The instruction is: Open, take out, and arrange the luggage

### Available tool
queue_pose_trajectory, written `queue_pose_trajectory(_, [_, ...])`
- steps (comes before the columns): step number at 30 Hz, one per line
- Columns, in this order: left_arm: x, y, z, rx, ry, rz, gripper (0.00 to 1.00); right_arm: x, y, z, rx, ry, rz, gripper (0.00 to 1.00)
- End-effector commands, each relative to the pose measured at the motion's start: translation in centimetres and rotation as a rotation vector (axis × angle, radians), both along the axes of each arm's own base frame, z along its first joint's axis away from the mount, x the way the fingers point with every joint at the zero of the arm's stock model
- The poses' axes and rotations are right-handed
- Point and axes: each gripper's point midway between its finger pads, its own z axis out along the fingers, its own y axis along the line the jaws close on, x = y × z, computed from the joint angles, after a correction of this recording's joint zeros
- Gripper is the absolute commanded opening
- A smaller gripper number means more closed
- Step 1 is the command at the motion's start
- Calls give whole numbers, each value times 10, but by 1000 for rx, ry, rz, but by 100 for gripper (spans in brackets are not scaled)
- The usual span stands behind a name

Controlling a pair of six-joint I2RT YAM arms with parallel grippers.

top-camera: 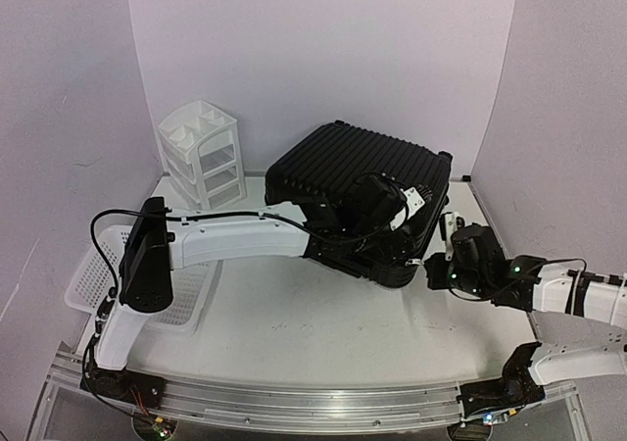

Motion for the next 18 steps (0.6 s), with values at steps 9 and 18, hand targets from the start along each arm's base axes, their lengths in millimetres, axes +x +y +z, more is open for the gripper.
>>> queue_pose_trajectory(9, [52,69,-7,47,69,184,92,68,-19,4,67,49,123,0])
queue_pose_trajectory(18, [-11,111,43,-161,321,81,99,15,7,17,241,177,304,44])
